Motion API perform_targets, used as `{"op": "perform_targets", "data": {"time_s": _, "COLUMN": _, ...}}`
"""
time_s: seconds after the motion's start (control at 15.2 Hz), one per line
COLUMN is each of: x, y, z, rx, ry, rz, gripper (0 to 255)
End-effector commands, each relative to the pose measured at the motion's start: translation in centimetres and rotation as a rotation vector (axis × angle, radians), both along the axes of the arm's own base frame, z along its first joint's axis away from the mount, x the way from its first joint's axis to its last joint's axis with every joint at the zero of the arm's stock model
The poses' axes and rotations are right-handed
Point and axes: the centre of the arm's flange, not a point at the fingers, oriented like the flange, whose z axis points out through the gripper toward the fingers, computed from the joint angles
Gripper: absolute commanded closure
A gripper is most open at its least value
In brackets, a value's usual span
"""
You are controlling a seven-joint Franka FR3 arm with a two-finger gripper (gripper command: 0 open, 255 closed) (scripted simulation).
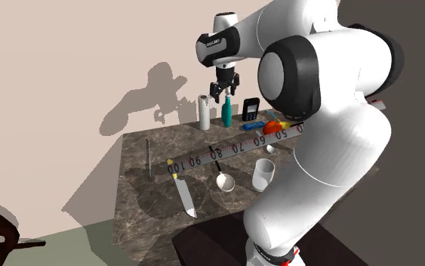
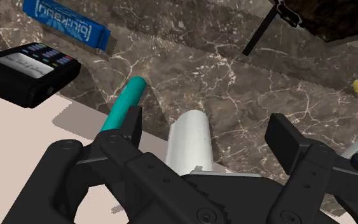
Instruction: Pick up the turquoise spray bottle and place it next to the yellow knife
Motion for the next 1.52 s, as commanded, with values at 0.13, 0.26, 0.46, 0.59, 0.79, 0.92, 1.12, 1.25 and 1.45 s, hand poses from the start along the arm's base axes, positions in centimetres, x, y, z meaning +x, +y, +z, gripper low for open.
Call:
{"op": "perform_targets", "data": {"time_s": 0.13, "x": 2.9, "y": -4.2, "z": -1.0, "rx": -0.009, "ry": -0.021, "rz": -0.031, "gripper": 0}}
{"op": "perform_targets", "data": {"time_s": 0.26, "x": 4.3, "y": -6.2, "z": -1.6, "rx": -0.012, "ry": -0.032, "rz": -0.047, "gripper": 0}}
{"op": "perform_targets", "data": {"time_s": 0.46, "x": 6.4, "y": -9.3, "z": -2.4, "rx": -0.018, "ry": -0.047, "rz": -0.07, "gripper": 0}}
{"op": "perform_targets", "data": {"time_s": 0.59, "x": 7.1, "y": -10.4, "z": -2.7, "rx": -0.02, "ry": -0.053, "rz": -0.079, "gripper": 0}}
{"op": "perform_targets", "data": {"time_s": 0.79, "x": 7.2, "y": -10.5, "z": -4.3, "rx": -0.02, "ry": -0.053, "rz": -0.079, "gripper": 0}}
{"op": "perform_targets", "data": {"time_s": 0.92, "x": 7.3, "y": -10.6, "z": -5.3, "rx": -0.02, "ry": -0.053, "rz": -0.079, "gripper": 0}}
{"op": "perform_targets", "data": {"time_s": 1.12, "x": 7.3, "y": -10.8, "z": -6.7, "rx": -0.02, "ry": -0.053, "rz": -0.079, "gripper": 0}}
{"op": "perform_targets", "data": {"time_s": 1.25, "x": 7.3, "y": -10.8, "z": -6.7, "rx": -0.02, "ry": -0.053, "rz": -0.079, "gripper": 0}}
{"op": "perform_targets", "data": {"time_s": 1.45, "x": 7.3, "y": -10.8, "z": -6.7, "rx": -0.02, "ry": -0.053, "rz": -0.079, "gripper": 0}}
